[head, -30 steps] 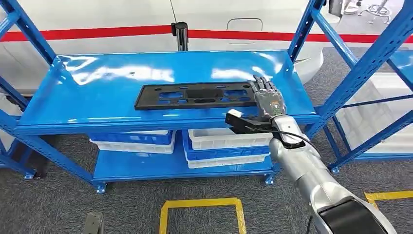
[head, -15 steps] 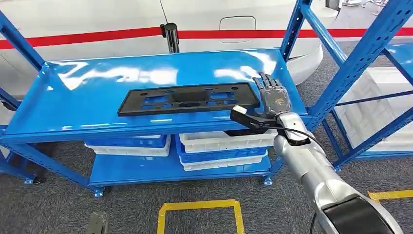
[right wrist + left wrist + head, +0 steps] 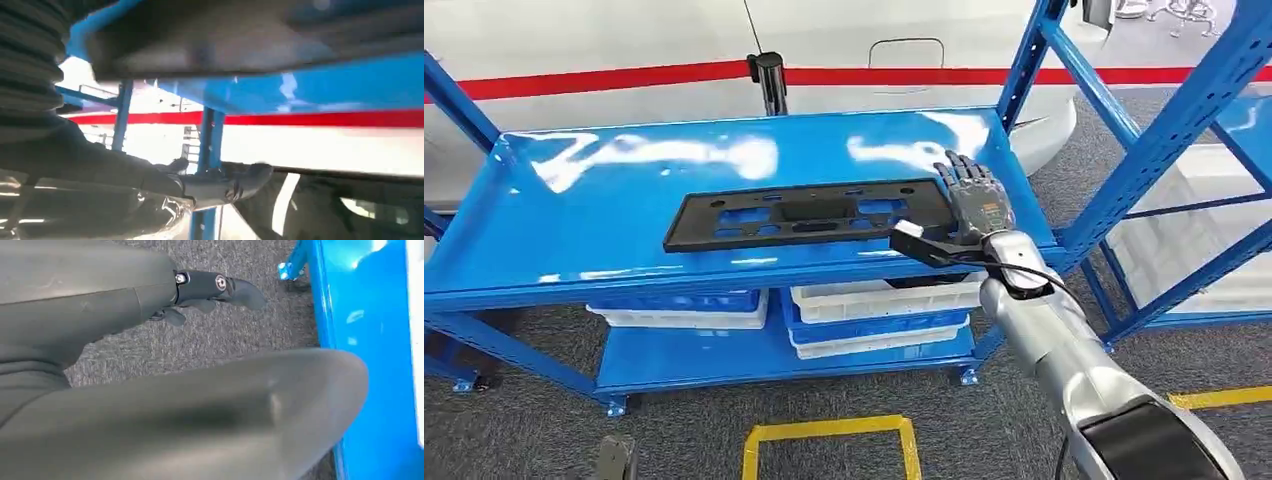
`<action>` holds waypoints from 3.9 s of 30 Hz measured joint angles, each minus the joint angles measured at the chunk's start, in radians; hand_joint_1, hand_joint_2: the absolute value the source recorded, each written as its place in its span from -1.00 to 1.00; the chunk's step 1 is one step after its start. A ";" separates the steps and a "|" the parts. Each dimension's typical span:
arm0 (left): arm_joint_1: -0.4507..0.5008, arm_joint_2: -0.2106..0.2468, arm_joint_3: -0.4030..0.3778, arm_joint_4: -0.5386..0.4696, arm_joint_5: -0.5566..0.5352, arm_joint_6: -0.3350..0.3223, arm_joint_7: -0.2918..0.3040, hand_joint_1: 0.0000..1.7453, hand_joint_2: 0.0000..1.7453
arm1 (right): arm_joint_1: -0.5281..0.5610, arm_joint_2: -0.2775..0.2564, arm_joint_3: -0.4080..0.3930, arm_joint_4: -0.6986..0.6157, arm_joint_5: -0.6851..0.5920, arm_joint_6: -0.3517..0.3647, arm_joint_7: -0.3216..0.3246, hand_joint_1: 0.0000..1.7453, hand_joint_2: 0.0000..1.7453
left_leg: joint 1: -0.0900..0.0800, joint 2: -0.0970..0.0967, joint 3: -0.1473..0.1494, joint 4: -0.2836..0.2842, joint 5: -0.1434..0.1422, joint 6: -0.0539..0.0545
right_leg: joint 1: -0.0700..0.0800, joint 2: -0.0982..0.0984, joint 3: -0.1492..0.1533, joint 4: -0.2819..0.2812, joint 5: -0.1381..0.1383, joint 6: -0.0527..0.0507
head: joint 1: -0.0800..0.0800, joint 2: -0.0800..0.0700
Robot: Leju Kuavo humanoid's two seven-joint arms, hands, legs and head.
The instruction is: Take the parts from the cabinet and place them on the table.
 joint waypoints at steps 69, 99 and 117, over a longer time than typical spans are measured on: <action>0.006 0.002 0.134 0.000 0.013 -0.056 -0.047 -1.00 -1.00 | 0.347 -0.224 -0.079 -0.888 -0.322 0.053 -0.284 -1.00 1.00 | 0.003 0.007 0.054 -0.036 -0.008 0.005 | -0.032 -0.012 -0.105 0.184 -0.024 0.035 | 0.003 0.000; -0.006 0.018 0.130 0.000 -0.008 -0.079 -0.078 -1.00 -1.00 | 0.445 -0.248 -0.151 -0.996 -0.272 0.063 -0.283 1.00 1.00 | -0.014 0.013 0.046 -0.013 -0.031 0.015 | -0.010 -0.010 -0.145 0.252 -0.051 0.012 | 0.005 0.000; -0.008 0.016 0.132 0.000 -0.010 -0.073 -0.070 -1.00 -1.00 | 0.446 -0.252 -0.173 -1.037 -0.268 0.069 -0.284 1.00 1.00 | 0.012 0.000 -0.007 0.086 -0.029 -0.046 | -0.027 -0.008 0.039 -0.048 0.027 -0.007 | -0.004 0.000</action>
